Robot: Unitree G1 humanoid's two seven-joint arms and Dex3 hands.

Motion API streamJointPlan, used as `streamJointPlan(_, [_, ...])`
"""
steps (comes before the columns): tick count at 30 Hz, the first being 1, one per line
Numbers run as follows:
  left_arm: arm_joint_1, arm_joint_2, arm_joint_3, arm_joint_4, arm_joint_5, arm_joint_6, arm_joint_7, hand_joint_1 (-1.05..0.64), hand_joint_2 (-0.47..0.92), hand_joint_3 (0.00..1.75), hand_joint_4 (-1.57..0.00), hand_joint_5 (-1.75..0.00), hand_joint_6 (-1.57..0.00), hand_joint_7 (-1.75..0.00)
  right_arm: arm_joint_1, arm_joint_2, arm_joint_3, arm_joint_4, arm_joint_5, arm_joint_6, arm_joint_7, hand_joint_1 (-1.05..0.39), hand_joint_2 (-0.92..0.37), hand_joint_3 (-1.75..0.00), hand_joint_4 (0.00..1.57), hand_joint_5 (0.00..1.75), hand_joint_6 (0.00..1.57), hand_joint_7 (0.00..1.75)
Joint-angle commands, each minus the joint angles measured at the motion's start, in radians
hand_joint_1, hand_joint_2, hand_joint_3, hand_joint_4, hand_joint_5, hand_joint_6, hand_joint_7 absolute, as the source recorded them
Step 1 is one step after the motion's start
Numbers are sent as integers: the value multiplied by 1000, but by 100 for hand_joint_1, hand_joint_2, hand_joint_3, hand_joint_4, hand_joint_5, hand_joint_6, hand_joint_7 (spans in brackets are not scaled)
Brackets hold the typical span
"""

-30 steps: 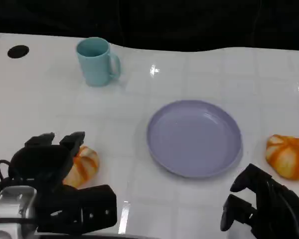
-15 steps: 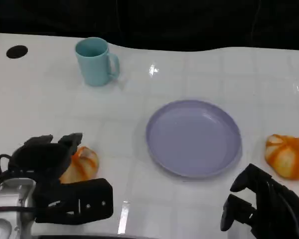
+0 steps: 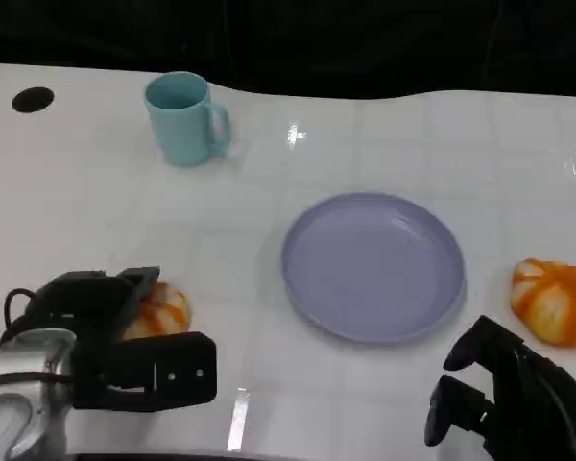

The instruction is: Grasp the bread from the table and place it into the plate.

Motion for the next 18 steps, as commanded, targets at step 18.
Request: streamJointPlan(18, [-94, -20, 1, 234, -139, -102, 109, -27, 88, 2, -38, -18, -38, -7, 6, -9, -7, -4, 6, -15, 11, -53, -92, -52, 75, 175, 46, 175])
